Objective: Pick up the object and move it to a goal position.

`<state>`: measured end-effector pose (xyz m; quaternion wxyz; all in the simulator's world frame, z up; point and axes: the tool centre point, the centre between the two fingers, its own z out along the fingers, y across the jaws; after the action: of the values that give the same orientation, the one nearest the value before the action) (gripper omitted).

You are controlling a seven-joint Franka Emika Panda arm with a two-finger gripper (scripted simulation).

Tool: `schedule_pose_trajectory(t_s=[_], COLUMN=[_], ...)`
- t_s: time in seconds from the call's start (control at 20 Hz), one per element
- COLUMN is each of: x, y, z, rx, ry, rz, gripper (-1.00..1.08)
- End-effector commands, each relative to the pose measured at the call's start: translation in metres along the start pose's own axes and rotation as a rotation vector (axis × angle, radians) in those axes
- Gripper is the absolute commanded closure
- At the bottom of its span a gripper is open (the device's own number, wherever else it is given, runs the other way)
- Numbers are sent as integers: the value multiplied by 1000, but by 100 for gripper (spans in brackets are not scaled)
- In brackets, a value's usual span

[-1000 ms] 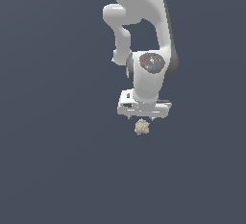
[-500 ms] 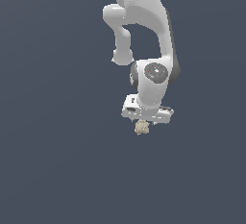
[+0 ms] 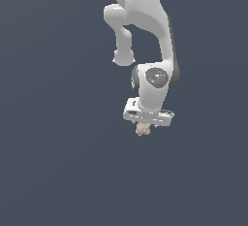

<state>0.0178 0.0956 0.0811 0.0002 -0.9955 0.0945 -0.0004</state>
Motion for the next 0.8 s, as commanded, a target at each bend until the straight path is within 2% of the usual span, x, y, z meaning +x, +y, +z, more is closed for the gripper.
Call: schedule_pose_trajectory(t_s=[0.0,0.45,0.5,0.75], x=[-1,0,0,0], y=[0,0,0,0], z=[13,38,38,38], rx=[-1,-1,-1,-1], ry=[-1,-1,-1,-1], rz=[1,3,3,3], gripper=[-92,-92,108,108])
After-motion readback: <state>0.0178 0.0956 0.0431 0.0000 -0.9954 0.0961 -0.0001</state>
